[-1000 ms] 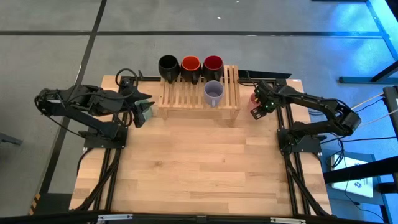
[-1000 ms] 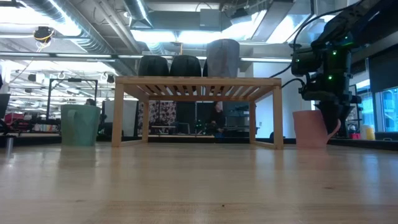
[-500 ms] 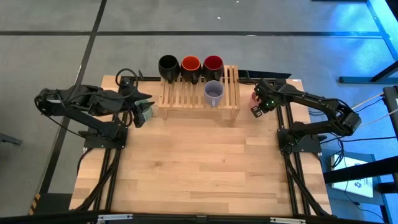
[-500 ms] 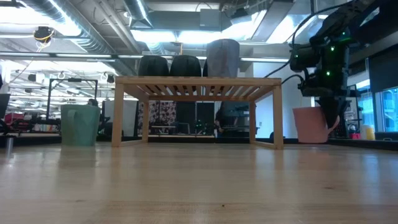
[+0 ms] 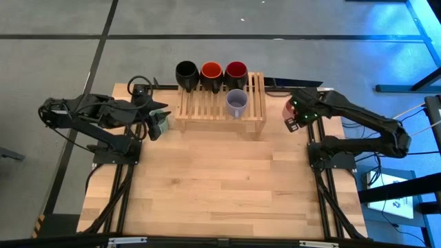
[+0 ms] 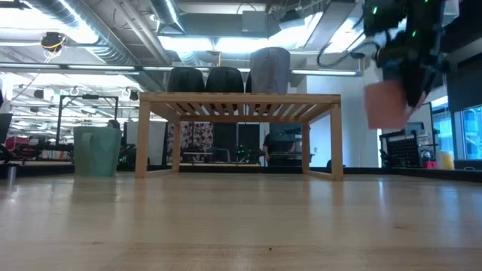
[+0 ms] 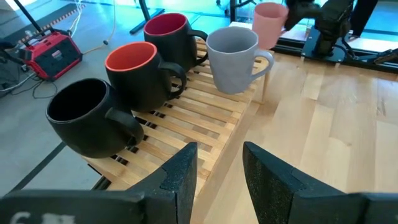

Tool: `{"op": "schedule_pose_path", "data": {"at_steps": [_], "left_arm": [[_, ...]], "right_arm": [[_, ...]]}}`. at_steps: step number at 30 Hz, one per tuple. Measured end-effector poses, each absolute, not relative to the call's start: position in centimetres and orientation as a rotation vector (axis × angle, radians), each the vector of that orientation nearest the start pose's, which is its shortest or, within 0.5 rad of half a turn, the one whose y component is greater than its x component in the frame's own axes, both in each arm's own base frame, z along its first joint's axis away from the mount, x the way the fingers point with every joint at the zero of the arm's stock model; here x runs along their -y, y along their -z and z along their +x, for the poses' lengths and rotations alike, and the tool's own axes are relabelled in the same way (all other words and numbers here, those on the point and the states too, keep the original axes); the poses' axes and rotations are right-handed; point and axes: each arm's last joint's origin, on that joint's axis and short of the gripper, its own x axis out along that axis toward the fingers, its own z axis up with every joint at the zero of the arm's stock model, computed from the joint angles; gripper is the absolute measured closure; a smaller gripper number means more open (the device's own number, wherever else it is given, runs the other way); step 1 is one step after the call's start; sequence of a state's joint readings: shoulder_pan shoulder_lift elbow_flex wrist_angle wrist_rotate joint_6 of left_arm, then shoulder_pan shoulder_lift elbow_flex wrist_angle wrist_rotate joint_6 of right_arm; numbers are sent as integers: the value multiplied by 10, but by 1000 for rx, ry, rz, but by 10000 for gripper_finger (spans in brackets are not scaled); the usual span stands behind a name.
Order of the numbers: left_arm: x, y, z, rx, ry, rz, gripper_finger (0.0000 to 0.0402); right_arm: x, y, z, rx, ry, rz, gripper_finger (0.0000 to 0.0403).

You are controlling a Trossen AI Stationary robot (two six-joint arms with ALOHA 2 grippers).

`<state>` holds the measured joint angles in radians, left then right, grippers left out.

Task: Place coffee mugs
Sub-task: Put the pink mug on the shelf

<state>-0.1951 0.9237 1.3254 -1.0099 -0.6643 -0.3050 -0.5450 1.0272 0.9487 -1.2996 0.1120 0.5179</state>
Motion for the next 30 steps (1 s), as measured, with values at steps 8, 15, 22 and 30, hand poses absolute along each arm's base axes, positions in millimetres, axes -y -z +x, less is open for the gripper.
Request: {"op": "schedule_pose_path", "data": {"at_steps": [8,15,22,30], "left_arm": [[9,-412,137,-493,-533,-29,278],[7,-411,127,-529,-536,-11,278],[4,-414,114,-518,-510,45,278],[3,-416,106,-498,-480,25,278]], "right_arm": [[27,-296,140,-1195,825,768,379],[-24,-305,178,-1188,763,850,379],[-68,-310,245,-1137,752,819,379],[-98,-313,327,-1079,773,812,379]]}}
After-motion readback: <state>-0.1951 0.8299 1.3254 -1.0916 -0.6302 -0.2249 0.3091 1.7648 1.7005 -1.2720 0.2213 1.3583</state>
